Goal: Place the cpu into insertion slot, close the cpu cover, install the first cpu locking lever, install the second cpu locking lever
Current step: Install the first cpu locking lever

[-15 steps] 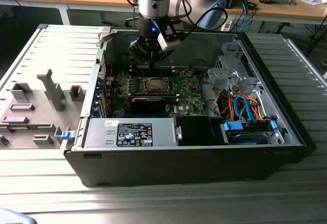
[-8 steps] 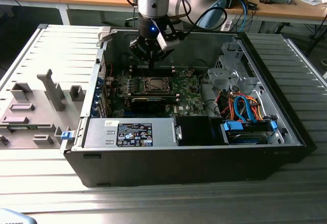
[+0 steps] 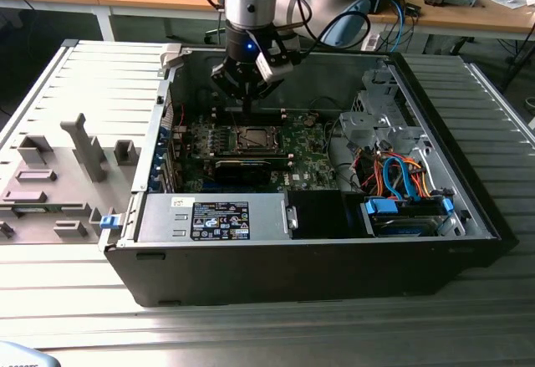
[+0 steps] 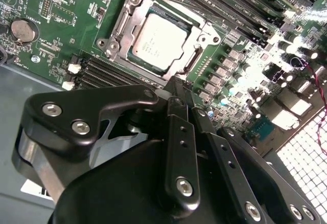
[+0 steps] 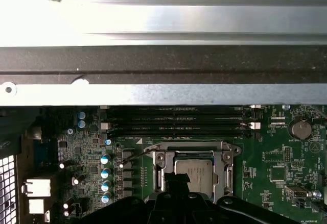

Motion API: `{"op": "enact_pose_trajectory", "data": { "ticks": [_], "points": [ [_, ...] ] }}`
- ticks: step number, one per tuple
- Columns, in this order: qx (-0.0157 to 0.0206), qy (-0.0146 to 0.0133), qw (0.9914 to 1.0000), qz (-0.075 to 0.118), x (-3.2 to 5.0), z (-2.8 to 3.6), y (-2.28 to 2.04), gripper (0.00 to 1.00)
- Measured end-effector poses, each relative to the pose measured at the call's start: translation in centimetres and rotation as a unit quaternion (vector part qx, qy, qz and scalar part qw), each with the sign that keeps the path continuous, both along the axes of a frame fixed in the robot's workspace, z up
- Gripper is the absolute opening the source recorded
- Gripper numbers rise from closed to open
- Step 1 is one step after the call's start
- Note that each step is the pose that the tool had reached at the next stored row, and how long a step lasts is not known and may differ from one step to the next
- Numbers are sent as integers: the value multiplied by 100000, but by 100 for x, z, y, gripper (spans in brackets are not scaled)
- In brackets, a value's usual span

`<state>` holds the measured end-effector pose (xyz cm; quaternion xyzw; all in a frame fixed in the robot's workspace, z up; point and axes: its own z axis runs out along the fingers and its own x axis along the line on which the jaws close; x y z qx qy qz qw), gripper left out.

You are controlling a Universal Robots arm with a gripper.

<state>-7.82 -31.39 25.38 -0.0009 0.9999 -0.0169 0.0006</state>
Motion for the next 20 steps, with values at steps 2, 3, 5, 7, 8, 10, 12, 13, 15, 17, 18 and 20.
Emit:
{"op": "enact_pose_trajectory", "data": {
  "ticks": [2,3,5,7,8,10,12,13,15,17,18,20],
  "points": [
    [-3,3,100000,1,0,0,7,11],
    [-3,3,100000,0,0,0,11,11],
    [-6,4,100000,-1,-2,-1,20,11],
    [-1,4,100000,1,-4,-2,26,11],
    [-3,4,100000,0,-5,-2,28,11],
    [0,1,100000,2,-9,-3,34,11],
    [-3,1,100000,-2,-16,-3,39,11],
    [0,4,100000,-1,-21,-3,41,11],
    [-1,2,100000,2,-33,-3,48,11],
    [-1,4,100000,-1,-53,-3,57,11],
    [1,1,100000,0,-64,-3,60,11],
    [7,-6,100000,0,-92,-4,65,11]
  ]
}}
